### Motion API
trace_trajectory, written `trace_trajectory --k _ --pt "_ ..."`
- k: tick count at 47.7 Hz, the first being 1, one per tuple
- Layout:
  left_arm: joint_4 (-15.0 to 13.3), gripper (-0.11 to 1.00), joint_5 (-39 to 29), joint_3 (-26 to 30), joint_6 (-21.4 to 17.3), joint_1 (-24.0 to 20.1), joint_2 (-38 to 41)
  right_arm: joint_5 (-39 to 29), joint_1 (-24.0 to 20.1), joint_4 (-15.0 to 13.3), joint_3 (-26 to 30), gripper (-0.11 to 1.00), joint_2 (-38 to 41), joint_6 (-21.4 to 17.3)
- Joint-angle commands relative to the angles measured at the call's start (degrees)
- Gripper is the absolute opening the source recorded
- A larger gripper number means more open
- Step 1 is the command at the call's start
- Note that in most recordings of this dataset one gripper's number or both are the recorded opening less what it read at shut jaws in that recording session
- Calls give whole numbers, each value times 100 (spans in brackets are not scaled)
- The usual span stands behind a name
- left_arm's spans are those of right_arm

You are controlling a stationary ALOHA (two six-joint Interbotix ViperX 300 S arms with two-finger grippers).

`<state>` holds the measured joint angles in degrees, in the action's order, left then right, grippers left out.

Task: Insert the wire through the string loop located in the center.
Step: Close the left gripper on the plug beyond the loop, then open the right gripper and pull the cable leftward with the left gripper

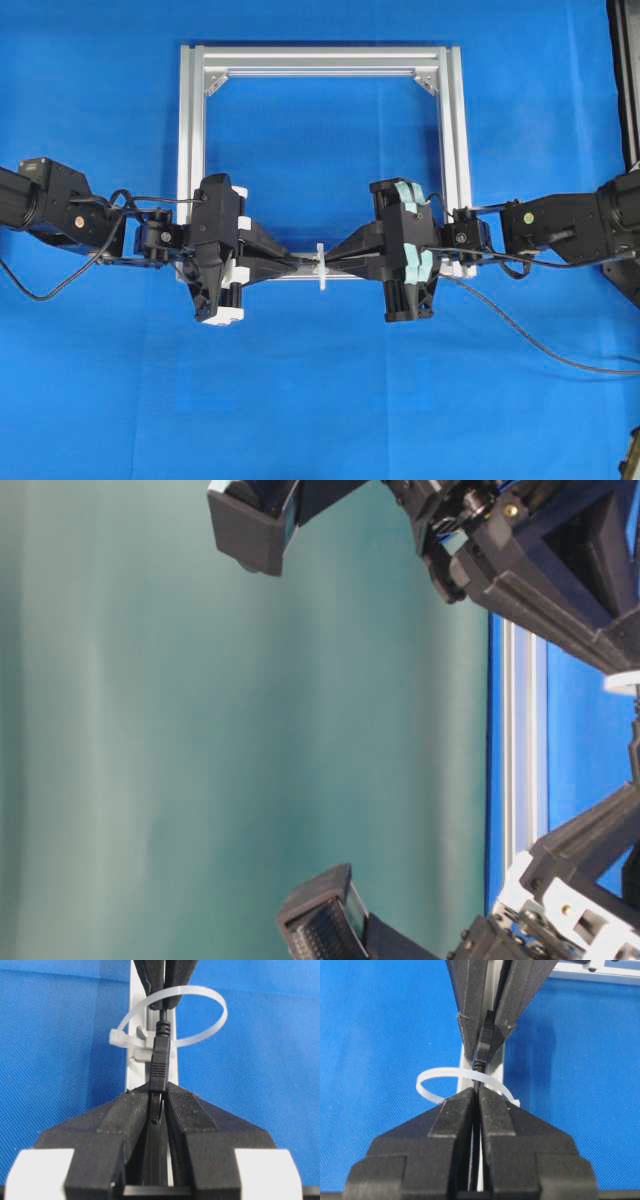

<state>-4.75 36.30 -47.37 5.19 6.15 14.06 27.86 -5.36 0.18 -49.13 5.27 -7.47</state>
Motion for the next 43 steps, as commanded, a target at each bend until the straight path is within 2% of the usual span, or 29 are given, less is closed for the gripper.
trace_trajectory --k 1,17,20,24,36,39,43 --pt "-18 6 26 53 9 -26 -105 44 -26 -18 35 -2 -70 9" --pt "-18 6 35 53 9 -26 -105 35 -26 -26 44 -2 -70 18" --pt "-18 6 18 44 9 -26 -105 35 -26 -18 44 1 -70 9" --pt "-18 6 26 26 9 -26 -105 35 -35 0 44 14 -70 -9" --pt "-18 6 9 18 9 -26 -114 26 -44 -9 44 87 -70 -9" --pt "-18 6 9 18 9 -26 -114 26 -44 -9 44 96 -70 -9" --pt "-18 6 0 9 9 -26 -123 26 -44 -9 44 94 -70 -9"
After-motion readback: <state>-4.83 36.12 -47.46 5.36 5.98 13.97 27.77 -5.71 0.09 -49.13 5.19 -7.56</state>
